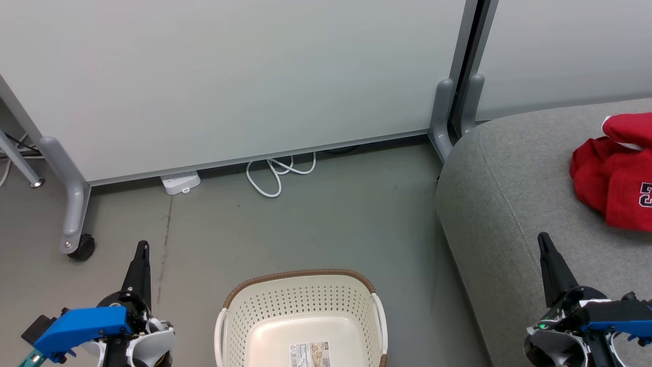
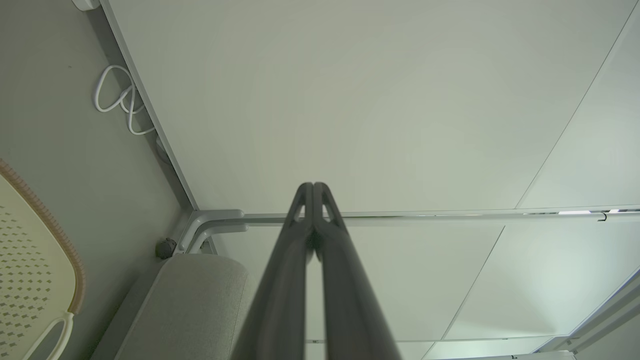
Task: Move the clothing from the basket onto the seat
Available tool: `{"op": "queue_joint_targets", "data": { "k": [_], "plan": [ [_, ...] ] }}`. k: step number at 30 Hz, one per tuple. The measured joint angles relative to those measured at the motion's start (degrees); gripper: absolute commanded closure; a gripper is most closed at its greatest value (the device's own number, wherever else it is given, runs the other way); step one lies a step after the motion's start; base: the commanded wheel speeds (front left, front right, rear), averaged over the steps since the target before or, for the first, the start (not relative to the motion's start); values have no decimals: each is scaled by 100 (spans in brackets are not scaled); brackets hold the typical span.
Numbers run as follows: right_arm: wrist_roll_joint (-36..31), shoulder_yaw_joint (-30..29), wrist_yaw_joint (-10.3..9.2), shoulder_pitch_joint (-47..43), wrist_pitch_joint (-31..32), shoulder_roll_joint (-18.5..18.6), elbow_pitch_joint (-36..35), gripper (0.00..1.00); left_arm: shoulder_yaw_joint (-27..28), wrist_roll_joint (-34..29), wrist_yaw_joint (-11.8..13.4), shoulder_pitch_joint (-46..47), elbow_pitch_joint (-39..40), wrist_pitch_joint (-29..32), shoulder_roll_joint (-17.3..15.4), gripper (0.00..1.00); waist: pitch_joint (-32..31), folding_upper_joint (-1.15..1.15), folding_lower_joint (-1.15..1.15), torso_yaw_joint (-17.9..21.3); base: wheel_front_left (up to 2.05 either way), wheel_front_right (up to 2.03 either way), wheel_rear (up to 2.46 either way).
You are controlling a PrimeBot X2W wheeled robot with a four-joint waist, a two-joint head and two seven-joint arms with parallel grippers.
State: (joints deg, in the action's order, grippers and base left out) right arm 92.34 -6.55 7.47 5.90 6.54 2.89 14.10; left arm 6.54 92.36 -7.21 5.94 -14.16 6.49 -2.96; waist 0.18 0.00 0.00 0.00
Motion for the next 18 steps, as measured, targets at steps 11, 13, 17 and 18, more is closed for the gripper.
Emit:
{"op": "queue_joint_targets", "data": {
  "k": [11, 13, 17, 18],
  "plan": [
    [0, 0, 0, 0, 0, 0, 0, 100, 0, 0, 0, 0, 0, 4, 1, 100, 0, 0, 0, 0, 0, 0, 0],
    [0, 0, 0, 0, 0, 0, 0, 100, 0, 0, 0, 0, 0, 4, 1, 100, 0, 0, 0, 0, 0, 0, 0],
    [0, 0, 0, 0, 0, 0, 0, 100, 1, 0, 0, 0, 0, 4, 1, 100, 0, 0, 0, 0, 0, 0, 0],
    [0, 0, 0, 1, 0, 0, 0, 100, 1, 0, 0, 0, 0, 4, 1, 100, 0, 0, 0, 0, 0, 0, 0]
  ]
}}
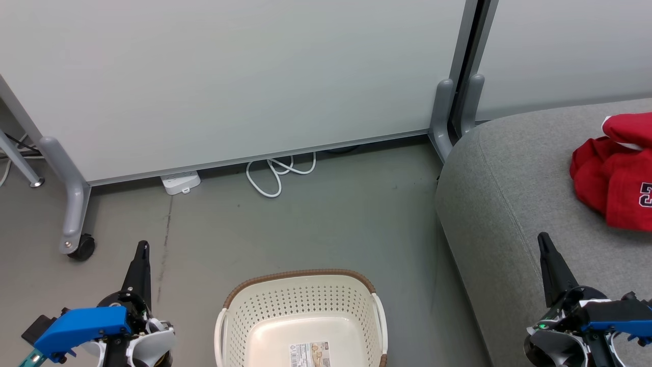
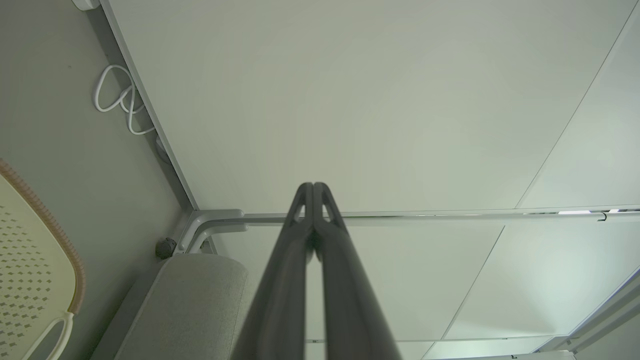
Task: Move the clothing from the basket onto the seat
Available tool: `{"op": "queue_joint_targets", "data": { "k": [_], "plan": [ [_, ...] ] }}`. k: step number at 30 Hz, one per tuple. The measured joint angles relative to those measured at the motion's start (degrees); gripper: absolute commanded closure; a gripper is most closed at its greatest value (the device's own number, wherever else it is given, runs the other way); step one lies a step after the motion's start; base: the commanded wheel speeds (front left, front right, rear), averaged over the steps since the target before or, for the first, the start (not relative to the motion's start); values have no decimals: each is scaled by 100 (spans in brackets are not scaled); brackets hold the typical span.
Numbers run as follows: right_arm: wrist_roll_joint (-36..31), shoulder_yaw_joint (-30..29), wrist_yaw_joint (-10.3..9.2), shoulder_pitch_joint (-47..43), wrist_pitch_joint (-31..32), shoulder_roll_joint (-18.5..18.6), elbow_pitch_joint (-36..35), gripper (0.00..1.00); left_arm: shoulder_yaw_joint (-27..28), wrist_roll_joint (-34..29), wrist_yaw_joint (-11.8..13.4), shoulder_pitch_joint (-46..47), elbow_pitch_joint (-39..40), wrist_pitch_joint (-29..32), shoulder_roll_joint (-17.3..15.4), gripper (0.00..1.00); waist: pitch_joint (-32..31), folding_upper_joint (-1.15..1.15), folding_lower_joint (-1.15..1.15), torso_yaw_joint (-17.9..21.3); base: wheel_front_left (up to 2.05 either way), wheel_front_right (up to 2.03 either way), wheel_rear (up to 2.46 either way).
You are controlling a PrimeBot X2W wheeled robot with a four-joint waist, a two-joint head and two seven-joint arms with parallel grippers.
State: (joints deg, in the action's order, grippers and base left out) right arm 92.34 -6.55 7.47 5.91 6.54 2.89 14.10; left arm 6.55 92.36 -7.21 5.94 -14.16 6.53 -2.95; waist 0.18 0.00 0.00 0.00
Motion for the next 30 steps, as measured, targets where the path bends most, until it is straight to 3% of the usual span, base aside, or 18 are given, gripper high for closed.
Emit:
{"op": "queue_joint_targets", "data": {
  "k": [30],
  "plan": [
    [0, 1, 0, 0, 0, 0, 0, 100, 0, 0, 0, 1, 0, 1, 1, 100, 0, 0, 0, 0, 0, 0, 0]
  ]
}}
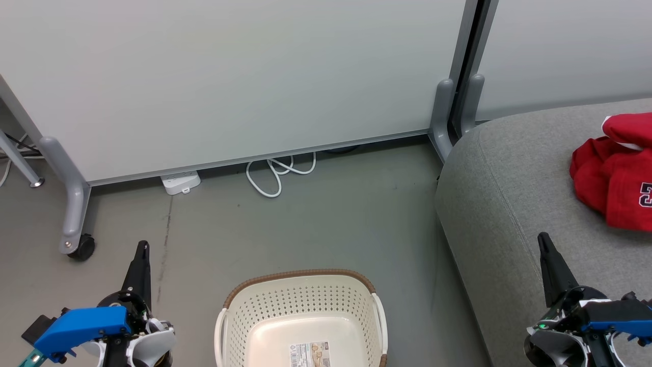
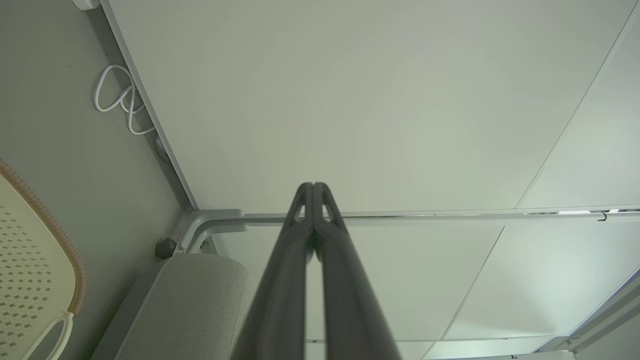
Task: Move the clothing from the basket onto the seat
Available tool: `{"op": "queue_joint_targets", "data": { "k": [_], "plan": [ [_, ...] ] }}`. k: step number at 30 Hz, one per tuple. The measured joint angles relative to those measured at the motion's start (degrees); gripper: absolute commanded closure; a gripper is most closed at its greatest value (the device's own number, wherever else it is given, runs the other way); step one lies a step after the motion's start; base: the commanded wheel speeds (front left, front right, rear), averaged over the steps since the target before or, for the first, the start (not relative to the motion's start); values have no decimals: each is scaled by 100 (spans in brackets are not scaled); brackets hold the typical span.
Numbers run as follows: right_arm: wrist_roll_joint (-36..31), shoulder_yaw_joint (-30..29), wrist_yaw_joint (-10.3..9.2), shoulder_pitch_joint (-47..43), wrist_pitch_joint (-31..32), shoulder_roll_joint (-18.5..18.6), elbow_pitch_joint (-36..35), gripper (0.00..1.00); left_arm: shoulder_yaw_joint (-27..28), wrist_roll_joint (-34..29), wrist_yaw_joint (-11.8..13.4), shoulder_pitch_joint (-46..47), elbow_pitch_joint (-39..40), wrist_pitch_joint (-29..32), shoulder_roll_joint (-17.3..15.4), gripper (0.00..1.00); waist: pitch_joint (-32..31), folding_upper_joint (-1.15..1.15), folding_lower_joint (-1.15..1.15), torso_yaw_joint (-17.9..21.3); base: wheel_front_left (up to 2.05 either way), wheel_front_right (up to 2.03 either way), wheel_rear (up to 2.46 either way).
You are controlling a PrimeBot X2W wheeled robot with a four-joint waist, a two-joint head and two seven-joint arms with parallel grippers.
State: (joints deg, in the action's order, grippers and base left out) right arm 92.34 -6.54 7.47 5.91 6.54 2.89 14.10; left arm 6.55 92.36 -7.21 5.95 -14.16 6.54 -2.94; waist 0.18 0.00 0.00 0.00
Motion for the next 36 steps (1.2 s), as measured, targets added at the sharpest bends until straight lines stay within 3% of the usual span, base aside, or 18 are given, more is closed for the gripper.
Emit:
{"op": "queue_joint_targets", "data": {
  "k": [36],
  "plan": [
    [0, 0, 0, 1, 0, 0, -1, 100, 1, 0, 0, 0, 0, 0, 1, 100, 0, 0, 0, 0, 0, 0, 0]
  ]
}}
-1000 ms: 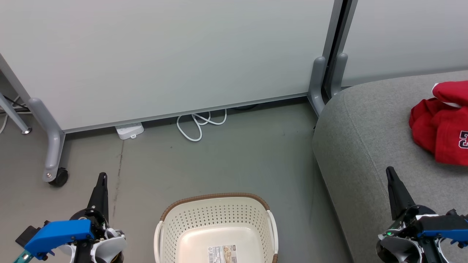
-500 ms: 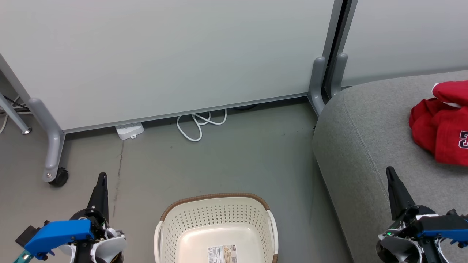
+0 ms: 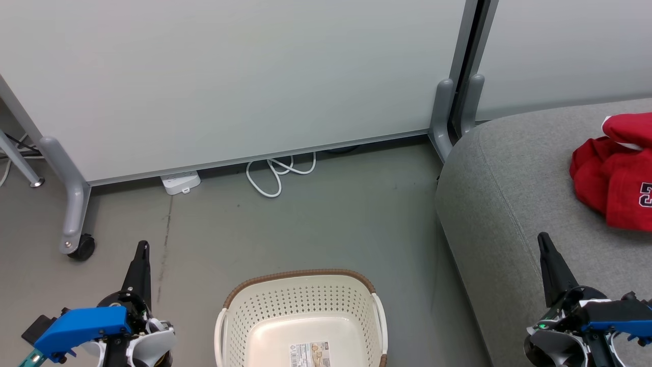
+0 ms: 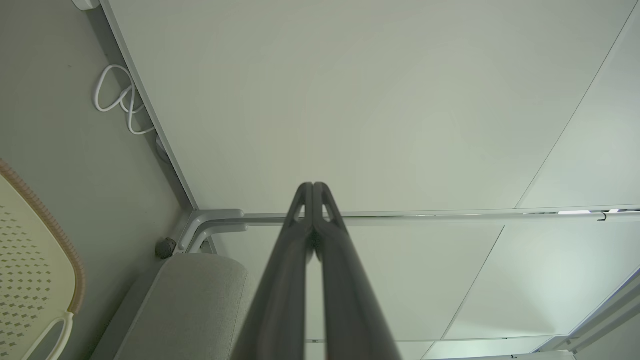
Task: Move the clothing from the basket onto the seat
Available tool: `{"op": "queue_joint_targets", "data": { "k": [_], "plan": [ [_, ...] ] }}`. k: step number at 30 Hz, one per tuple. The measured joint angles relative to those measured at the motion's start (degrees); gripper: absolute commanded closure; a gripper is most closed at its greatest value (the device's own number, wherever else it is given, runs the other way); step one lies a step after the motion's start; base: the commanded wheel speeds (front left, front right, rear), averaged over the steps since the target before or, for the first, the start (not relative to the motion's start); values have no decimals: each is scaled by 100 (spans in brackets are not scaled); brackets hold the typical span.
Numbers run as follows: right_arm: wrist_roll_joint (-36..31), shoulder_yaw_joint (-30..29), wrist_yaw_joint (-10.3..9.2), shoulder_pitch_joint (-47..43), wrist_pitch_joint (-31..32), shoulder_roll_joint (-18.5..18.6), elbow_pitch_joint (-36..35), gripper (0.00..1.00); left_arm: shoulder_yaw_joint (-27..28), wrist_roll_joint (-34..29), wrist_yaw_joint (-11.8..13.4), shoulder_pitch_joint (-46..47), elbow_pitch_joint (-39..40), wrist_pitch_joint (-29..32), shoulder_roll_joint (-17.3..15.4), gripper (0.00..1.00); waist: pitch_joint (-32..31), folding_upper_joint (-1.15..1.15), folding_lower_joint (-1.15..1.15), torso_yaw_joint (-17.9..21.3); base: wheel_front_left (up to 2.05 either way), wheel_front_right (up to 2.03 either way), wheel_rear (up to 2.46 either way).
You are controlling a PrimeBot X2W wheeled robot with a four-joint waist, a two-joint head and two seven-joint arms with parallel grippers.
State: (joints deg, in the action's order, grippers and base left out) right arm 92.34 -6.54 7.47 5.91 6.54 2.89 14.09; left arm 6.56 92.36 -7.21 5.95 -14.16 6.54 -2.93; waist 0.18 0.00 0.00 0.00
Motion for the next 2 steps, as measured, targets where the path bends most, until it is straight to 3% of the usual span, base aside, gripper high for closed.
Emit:
{"op": "queue_joint_targets", "data": {
  "k": [2],
  "plan": [
    [0, 0, 0, 0, 0, 0, 0, 100, 0, 0, 0, 0, 0, 0, 0, 100, 0, 0, 0, 0, 0, 0, 0]
  ]
}}
